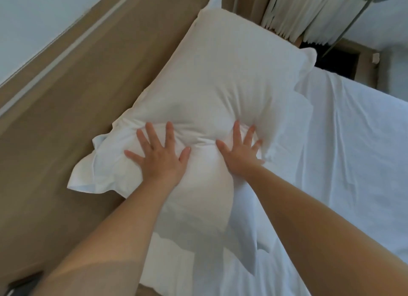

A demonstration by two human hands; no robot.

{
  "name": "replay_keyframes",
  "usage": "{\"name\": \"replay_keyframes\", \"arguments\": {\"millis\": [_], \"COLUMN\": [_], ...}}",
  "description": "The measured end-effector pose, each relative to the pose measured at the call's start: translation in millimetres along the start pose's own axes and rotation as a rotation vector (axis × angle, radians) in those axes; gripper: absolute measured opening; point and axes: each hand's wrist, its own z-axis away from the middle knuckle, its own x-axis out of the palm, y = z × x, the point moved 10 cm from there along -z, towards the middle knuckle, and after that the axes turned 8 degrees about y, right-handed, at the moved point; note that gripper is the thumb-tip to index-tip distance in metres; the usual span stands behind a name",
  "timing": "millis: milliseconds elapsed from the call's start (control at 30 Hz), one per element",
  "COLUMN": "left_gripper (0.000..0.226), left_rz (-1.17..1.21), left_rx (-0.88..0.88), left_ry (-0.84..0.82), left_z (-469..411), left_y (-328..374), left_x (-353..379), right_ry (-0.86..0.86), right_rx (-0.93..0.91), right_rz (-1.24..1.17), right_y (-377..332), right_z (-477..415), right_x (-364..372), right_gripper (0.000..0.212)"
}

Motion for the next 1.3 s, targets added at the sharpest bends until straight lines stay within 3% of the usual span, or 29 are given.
{"name": "replay_keyframes", "arguments": {"millis": [200,400,633,867,1067,1300], "left_gripper": [0.076,0.079,0.082,0.081,0.083,0.080], "left_rz": [-0.037,0.033,0.085,0.078,0.101,0.294], "left_rx": [-0.031,-0.016,-0.020,-0.073,-0.315,-0.965], "left_ry": [-0.008,-0.052,-0.138,-0.289,-0.345,-0.463], "left_z": [40.3,138.7,225.5,314.7,455.6,766.4], "left_y": [-4.2,35.3,89.2,58.7,-16.4,-119.0], "left_x": [10.6,36.9,81.0,100.6,114.1,157.9], "right_ry": [-0.026,0.043,-0.189,-0.168,-0.287,-0.495], "right_rx": [-0.076,-0.358,-0.452,-0.692,-1.006,-1.430], "right_rz": [0.045,0.216,0.431,0.716,0.896,0.942], "right_y": [12.8,49.4,155.9,177.4,164.0,139.0], "right_z": [5.5,47.6,87.9,152.5,268.2,516.3], "right_x": [13.2,12.3,44.1,57.3,105.5,212.9], "right_gripper": [0.079,0.070,0.072,0.069,0.066,0.064]}}
